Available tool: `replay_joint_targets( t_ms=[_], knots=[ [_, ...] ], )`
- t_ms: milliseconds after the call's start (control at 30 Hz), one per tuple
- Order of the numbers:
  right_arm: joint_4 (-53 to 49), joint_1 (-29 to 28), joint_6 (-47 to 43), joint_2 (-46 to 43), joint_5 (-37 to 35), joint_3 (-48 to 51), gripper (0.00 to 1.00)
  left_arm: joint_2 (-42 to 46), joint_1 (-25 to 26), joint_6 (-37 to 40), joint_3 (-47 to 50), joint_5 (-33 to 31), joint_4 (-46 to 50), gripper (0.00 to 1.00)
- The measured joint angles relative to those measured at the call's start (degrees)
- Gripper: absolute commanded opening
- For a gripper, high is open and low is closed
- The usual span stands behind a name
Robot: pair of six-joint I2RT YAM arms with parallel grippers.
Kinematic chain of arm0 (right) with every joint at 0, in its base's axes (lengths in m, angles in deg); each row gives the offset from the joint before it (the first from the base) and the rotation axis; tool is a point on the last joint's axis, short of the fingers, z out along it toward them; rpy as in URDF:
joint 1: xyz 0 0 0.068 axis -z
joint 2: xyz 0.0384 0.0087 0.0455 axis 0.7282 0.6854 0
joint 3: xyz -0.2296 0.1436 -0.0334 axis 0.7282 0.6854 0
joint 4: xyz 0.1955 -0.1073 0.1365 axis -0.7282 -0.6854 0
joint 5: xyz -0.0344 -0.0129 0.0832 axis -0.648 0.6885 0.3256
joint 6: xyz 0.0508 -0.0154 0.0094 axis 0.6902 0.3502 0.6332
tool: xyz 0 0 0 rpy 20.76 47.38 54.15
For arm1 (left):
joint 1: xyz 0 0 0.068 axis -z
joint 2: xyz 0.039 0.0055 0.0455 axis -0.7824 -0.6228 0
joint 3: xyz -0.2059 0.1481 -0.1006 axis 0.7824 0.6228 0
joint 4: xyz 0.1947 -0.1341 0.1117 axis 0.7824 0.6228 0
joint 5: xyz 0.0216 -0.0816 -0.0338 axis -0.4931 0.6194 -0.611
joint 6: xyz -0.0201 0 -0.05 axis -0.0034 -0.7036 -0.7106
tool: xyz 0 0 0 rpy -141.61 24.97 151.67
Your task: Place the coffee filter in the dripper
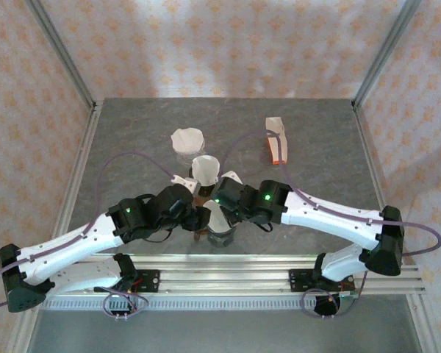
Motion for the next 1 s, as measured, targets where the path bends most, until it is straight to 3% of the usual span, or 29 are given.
replay_joint_targets(
  t_ms=[33,67,200,300,500,1000],
  knots=[
    [-0.02,-0.04,0.02,0.0,-0.04,0.0,0.0,0.0,0.0,-0.17,0.02,0.0,0.0,0.59],
    [0.0,-0.04,0.02,0.0,-0.13,0.0,0.06,0.0,0.0,-0.2,0.04,-0.04,-0.02,0.57],
    [-0.2,-0.09,0.5,-0.11,-1.18,0.0,0.47,0.0,0.0,-0.37,0.42,0.02,-0.02,0.55],
    [-0.31,-0.09,0.96,-0.83,-2.12,0.0,0.63,0.0,0.0,-0.39,0.42,0.02,-0.02,0.56],
    [-0.22,-0.09,0.9,-0.59,-1.42,-0.87,0.72,0.0,0.0,-0.42,0.42,0.0,-0.02,0.6],
    [0.24,3.39,-0.39,6.84,5.77,-2.05,0.75,0.13,0.0,-0.42,1.51,0.0,-0.17,0.62]
  ],
)
